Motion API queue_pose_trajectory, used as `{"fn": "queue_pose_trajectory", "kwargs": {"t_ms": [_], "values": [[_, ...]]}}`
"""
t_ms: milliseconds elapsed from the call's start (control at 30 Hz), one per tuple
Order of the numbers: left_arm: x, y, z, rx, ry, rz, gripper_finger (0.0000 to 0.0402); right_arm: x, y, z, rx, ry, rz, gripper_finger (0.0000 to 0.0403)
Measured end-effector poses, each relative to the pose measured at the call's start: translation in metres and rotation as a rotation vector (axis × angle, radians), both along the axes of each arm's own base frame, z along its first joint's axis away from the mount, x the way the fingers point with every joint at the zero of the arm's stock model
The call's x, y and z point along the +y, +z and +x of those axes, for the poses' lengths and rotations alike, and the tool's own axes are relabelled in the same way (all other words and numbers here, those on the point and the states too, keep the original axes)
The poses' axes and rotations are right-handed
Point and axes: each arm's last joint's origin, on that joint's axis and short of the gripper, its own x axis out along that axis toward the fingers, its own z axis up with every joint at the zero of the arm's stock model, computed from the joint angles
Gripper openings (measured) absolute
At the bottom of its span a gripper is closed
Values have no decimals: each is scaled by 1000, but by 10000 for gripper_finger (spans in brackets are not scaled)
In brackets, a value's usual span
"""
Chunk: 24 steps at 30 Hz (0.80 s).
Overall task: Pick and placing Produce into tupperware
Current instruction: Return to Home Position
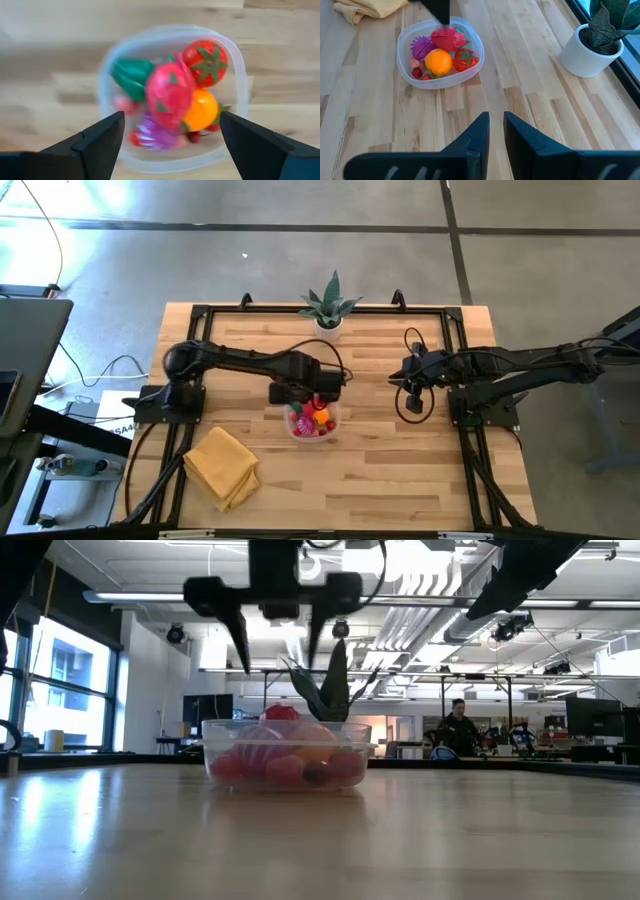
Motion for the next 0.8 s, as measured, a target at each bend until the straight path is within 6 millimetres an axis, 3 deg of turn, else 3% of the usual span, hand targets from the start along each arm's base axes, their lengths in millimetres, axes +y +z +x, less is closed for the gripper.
{"fn": "queue_pose_trajectory", "kwargs": {"t_ms": [267, 433, 800], "values": [[4, 46, -25, 98, -546, 306, 273, 0, 0, 0, 0, 0, 0, 46], [-4, 51, -24, 217, -960, 451, 236, 0, 0, 0, 0, 0, 0, 46], [-5, 53, -12, 151, -1173, 511, 151, 0, 0, 0, 0, 0, 0, 46]]}}
